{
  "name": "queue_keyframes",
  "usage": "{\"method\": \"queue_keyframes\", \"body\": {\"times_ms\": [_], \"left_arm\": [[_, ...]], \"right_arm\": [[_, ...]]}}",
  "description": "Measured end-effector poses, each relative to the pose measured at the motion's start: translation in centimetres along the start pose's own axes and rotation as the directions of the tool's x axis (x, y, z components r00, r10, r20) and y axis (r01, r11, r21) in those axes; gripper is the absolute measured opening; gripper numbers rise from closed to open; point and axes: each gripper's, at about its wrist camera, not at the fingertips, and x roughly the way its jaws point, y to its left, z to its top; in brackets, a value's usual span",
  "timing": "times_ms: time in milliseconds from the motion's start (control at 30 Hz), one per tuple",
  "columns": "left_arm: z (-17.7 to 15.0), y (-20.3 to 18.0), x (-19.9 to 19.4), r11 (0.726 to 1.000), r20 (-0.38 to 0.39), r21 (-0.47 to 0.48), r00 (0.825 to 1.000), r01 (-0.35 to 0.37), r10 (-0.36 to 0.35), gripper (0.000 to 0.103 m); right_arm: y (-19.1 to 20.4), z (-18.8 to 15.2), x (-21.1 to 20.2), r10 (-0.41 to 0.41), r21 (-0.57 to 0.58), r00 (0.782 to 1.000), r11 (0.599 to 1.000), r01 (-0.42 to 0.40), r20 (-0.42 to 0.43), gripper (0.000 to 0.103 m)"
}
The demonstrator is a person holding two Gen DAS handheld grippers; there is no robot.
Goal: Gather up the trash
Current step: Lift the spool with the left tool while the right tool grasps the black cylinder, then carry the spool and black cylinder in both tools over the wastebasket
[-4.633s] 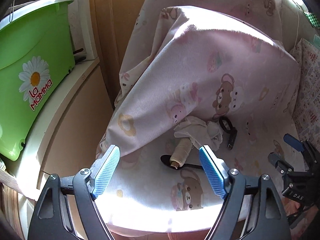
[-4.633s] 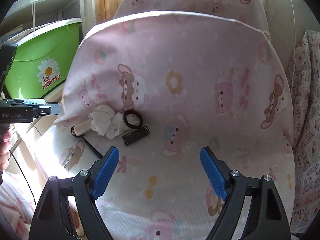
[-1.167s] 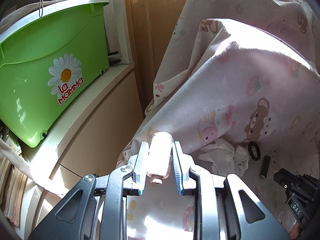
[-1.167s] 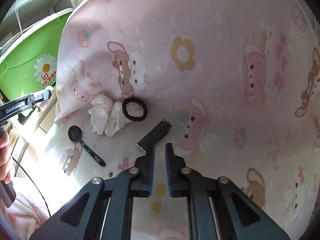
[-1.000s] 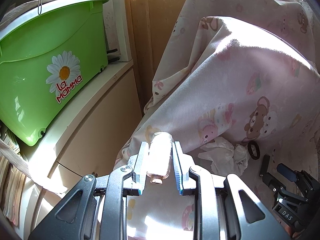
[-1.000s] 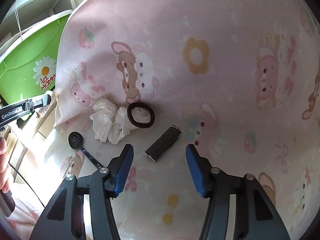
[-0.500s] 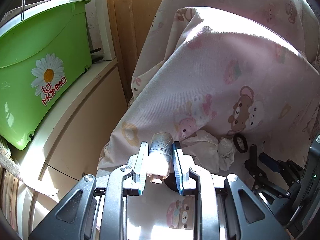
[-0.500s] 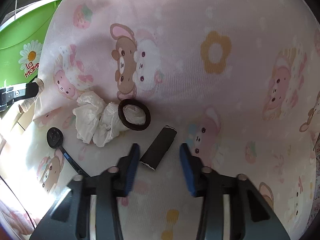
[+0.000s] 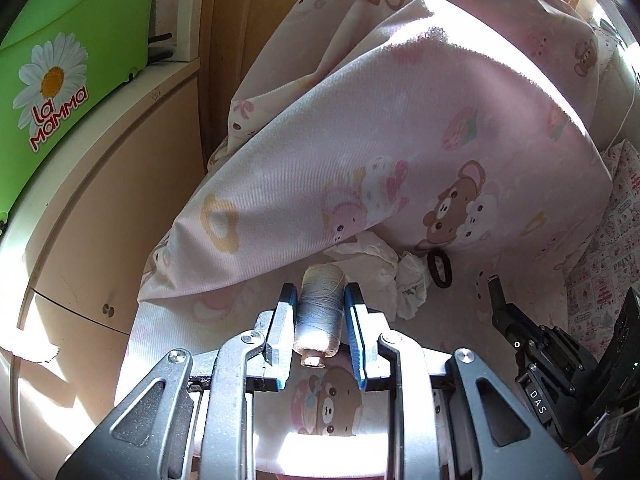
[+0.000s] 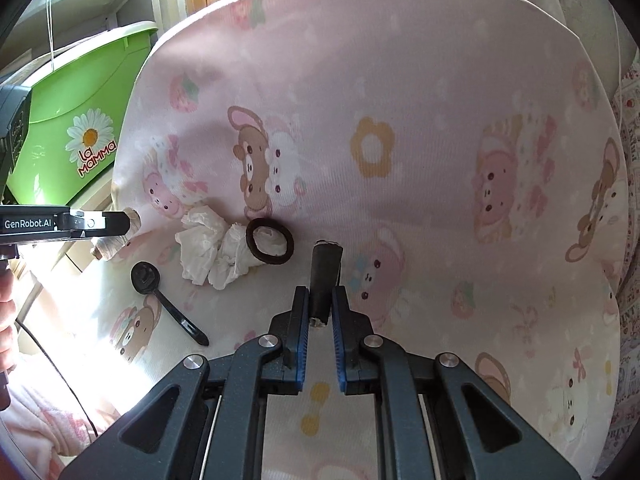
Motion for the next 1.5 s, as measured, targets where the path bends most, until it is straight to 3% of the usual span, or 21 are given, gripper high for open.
{"method": "queue_keyframes", "body": {"times_ms": [367,567,867,1133,1500], "left_arm": [[-1.7,1.3,-1.5,1.000,0.008,-0.018,1.000,-0.005,0.005,0.023],[-2.7,1.7,-3.0,1.000,0.032,-0.017,0.999,-0.023,0.024,0.023],[-5.9,1.5,-4.8,0.999,0.029,-0.037,0.999,0.032,-0.031,0.023],[-7.9,0.8,-6.4,0.999,0.079,-0.007,0.995,-0.054,0.054,0.023],[-10.6,0.1,-6.9,0.999,0.057,0.013,0.998,-0.034,0.033,0.023]], "right_arm": [[-0.6,-0.3,-3.9,-0.015,-0.013,0.999,1.000,0.016,0.044,0.012],[-0.1,-1.2,-7.9,0.002,-0.034,0.994,0.999,0.002,0.110,0.012],[1.0,-3.6,-9.6,0.043,0.010,0.996,0.999,-0.044,0.082,0.012],[2.4,-5.5,-11.1,0.061,0.009,0.995,0.998,-0.062,0.078,0.012],[3.8,-7.6,-12.0,0.088,-0.016,0.995,0.996,-0.087,0.046,0.012]]}}
